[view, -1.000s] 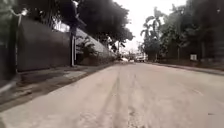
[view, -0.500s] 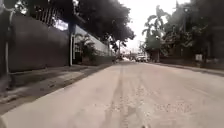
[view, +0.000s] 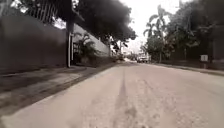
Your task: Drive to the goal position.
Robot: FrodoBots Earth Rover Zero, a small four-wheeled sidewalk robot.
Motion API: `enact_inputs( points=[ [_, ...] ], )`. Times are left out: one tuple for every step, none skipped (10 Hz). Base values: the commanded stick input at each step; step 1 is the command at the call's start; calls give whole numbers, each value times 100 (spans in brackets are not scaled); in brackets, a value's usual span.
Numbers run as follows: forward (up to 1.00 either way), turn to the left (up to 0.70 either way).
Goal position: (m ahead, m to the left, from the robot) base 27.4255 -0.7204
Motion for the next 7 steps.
enact_inputs(
  points=[
    [85, 1],
    [85, 8],
    [85, -19],
    [85, -34],
    [85, -34],
    [85, -34],
    [85, 5]
  ],
)
